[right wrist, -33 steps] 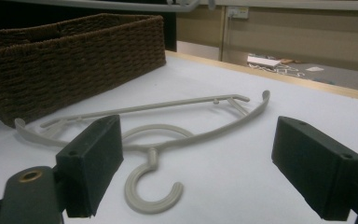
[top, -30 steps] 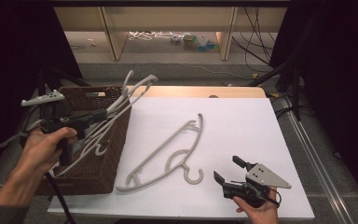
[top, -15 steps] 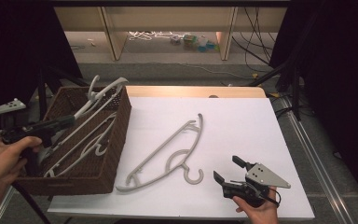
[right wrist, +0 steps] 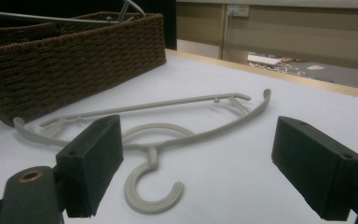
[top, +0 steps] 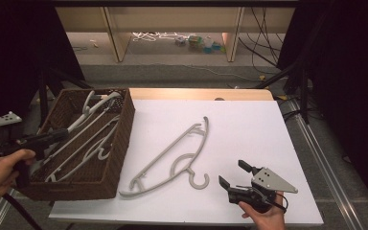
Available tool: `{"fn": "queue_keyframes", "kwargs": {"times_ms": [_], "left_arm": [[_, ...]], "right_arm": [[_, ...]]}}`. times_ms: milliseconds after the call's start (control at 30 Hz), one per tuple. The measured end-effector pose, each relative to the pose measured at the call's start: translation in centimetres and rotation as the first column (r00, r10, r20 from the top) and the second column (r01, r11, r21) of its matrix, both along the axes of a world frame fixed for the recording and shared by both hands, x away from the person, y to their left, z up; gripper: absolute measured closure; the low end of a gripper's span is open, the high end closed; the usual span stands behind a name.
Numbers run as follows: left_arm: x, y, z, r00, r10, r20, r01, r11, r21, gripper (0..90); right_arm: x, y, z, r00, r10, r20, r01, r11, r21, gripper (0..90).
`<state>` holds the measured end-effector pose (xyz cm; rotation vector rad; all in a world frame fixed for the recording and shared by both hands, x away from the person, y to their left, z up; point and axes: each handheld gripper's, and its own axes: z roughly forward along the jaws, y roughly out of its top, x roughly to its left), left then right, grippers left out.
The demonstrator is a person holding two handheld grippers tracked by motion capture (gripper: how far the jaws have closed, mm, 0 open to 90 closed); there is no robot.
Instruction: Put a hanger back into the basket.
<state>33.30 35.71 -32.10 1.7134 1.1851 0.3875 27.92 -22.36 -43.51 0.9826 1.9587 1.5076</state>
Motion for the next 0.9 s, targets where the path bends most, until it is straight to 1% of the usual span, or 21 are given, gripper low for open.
{"fn": "queue_keyframes", "kwargs": {"times_ms": [67, 100, 133, 167, 200, 233, 267, 300, 400, 433, 500, 533, 600, 633, 667, 700, 733, 767, 800, 833, 900], "left_arm": [[0.1, -0.1, -0.2, 1.0000, -0.001, -0.006, 0.001, 0.9999, 0.011, 81.9], [0.5, -0.2, -0.6, 0.9999, -0.008, -0.009, 0.009, 0.9996, 0.027, 81.9], [0.5, -0.2, -0.6, 0.9999, -0.008, -0.009, 0.009, 0.9996, 0.027, 81.9], [0.9, -0.2, -1.0, 0.9998, -0.007, -0.018, 0.008, 0.9984, 0.056, 81.9], [0.9, -0.2, -1.0, 0.9998, -0.007, -0.018, 0.008, 0.9984, 0.056, 81.9], [1.3, -0.2, -1.4, 0.9997, -0.016, -0.019, 0.018, 0.9961, 0.086, 81.9], [1.3, -0.2, -1.4, 0.9997, -0.016, -0.019, 0.018, 0.9961, 0.086, 81.9], [1.7, 0.0, -1.8, 0.9990, -0.033, -0.029, 0.036, 0.9942, 0.101, 81.9], [2.0, 0.1, -2.1, 0.9985, -0.040, -0.038, 0.044, 0.9917, 0.121, 81.8], [2.5, 0.2, -2.5, 0.9979, -0.046, -0.046, 0.052, 0.9879, 0.146, 81.8], [2.7, 0.2, -2.8, 0.9977, -0.046, -0.051, 0.053, 0.9882, 0.143, 81.8], [3.1, 0.3, -3.2, 0.9954, -0.066, -0.070, 0.077, 0.9843, 0.159, 81.8], [3.3, 0.2, -3.5, 0.9946, -0.067, -0.079, 0.079, 0.9846, 0.156, 81.8], [3.6, 0.4, -3.6, 0.9924, -0.086, -0.088, 0.101, 0.9774, 0.186, 81.8], [3.6, 0.4, -3.6, 0.9924, -0.086, -0.088, 0.101, 0.9774, 0.186, 81.8], [3.8, 0.4, -3.8, 0.9908, -0.093, -0.098, 0.111, 0.9732, 0.201, 81.8], [3.8, 0.4, -3.8, 0.9908, -0.093, -0.098, 0.111, 0.9732, 0.201, 81.8], [3.9, 0.5, -3.8, 0.9886, -0.100, -0.113, 0.123, 0.9696, 0.212, 81.7], [4.0, 0.5, -4.1, 0.9840, -0.102, -0.146, 0.133, 0.9660, 0.221, 81.7], [4.0, 0.5, -4.1, 0.9840, -0.102, -0.146, 0.133, 0.9660, 0.221, 81.7], [3.9, 0.5, -4.2, 0.9806, -0.114, -0.160, 0.149, 0.9609, 0.233, 81.7]], "right_arm": [[0.0, 0.0, 0.0, 1.0000, -0.002, -0.004, 0.002, 1.000, -0.009, 17.2], [0.0, 0.0, 0.0, 1.0000, 0.001, -0.007, -0.001, 1.000, -0.002, 17.2], [0.0, 0.0, 0.0, 1.0000, 0.001, -0.007, -0.001, 1.000, -0.002, 17.2], [0.0, 0.0, 0.0, 1.0000, -0.004, 0.001, 0.005, 1.000, -0.009, 17.2], [0.0, 0.0, 0.0, 1.0000, -0.004, 0.001, 0.005, 1.000, -0.009, 17.2], [0.0, 0.0, 0.0, 1.0000, -0.006, -0.003, 0.006, 1.000, -0.013, 17.2], [0.0, 0.0, 0.0, 1.0000, -0.006, -0.003, 0.006, 1.000, -0.013, 17.2], [0.0, 0.0, 0.0, 1.0000, -0.003, 0.000, 0.003, 1.000, -0.008, 17.2], [0.0, 0.0, 0.0, 1.0000, -0.005, -0.003, 0.005, 1.000, -0.013, 17.2], [0.0, 0.0, 0.0, 1.0000, -0.002, 0.001, 0.002, 1.000, -0.010, 17.2], [0.0, 0.1, 0.0, 1.0000, -0.002, 0.000, 0.002, 1.000, -0.011, 17.2], [0.0, 0.1, -0.1, 1.0000, -0.003, 0.001, 0.003, 1.000, -0.014, 17.2], [0.0, 0.1, -0.1, 1.0000, -0.001, 0.000, 0.001, 1.000, -0.013, 17.3], [0.0, 0.0, 0.0, 1.0000, -0.002, 0.001, 0.002, 1.000, -0.011, 17.3], [0.0, 0.0, 0.0, 1.0000, -0.002, 0.001, 0.002, 1.000, -0.011, 17.3], [0.0, 0.0, -0.1, 1.0000, -0.003, 0.000, 0.003, 1.000, -0.011, 17.3], [0.0, 0.0, -0.1, 1.0000, -0.003, 0.000, 0.003, 1.000, -0.011, 17.3], [0.0, 0.0, 0.0, 1.0000, -0.004, -0.002, 0.004, 1.000, -0.011, 17.3], [0.0, 0.0, 0.0, 1.0000, -0.003, -0.002, 0.003, 1.000, -0.013, 17.3], [0.0, 0.0, 0.0, 1.0000, -0.003, -0.002, 0.003, 1.000, -0.013, 17.3], [0.0, 0.0, 0.0, 1.0000, -0.002, 0.000, 0.002, 1.000, -0.012, 17.3]]}}
